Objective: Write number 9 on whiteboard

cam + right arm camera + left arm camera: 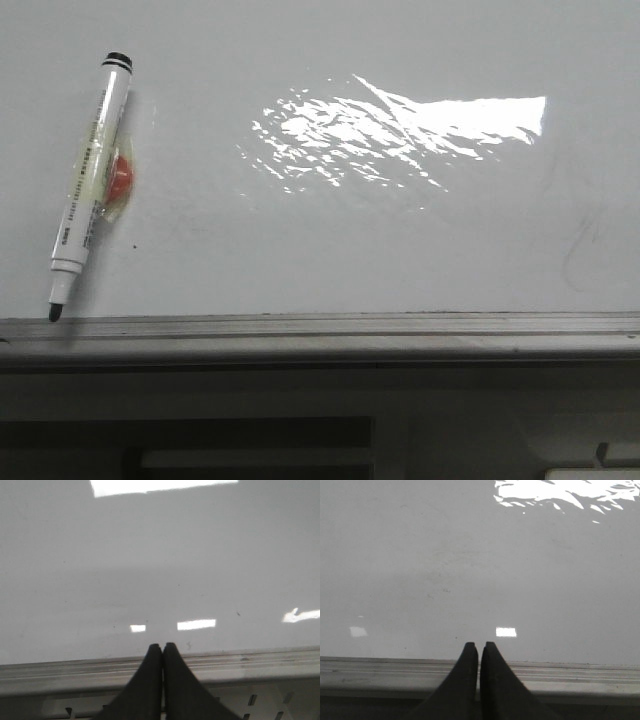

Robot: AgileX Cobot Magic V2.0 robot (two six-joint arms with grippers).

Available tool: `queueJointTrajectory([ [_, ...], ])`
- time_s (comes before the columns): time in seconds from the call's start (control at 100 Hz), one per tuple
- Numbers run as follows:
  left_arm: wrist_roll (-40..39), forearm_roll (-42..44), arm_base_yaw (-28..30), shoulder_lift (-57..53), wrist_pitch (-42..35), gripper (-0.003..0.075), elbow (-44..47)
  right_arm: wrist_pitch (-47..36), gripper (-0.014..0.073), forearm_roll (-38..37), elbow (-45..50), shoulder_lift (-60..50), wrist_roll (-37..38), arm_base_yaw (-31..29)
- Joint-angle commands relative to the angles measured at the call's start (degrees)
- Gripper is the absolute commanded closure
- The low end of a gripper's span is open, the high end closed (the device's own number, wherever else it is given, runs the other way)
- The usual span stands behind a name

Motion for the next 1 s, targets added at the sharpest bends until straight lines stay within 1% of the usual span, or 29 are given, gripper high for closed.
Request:
queueJointTrajectory([
  [0.0,-0.42,-0.26,-0.47,-1.53,-2.40,0.0741,1.16,-0.48,0.0657,-0.27,1.56,-0.89,-0.39,-0.07],
  [0.82,-0.42,-0.26,-0.47,-1.53,-2.40,0.0741,1.16,-0.48,0.0657,-0.27,1.56,-0.89,-0.39,-0.07],
  [0.89,-0.30,2.12,-0.47,-1.53,-2.88,0.0741,1.16,-0.48,0.0657,-0.27,1.56,-0.89,-0.39,-0.07],
  [0.99,-0.30,10.25,-0.47,-1.53,-5.18,0.0741,1.16,-0.48,0.0657,-1.07,1.56,-0.89,-0.39,-0.07],
])
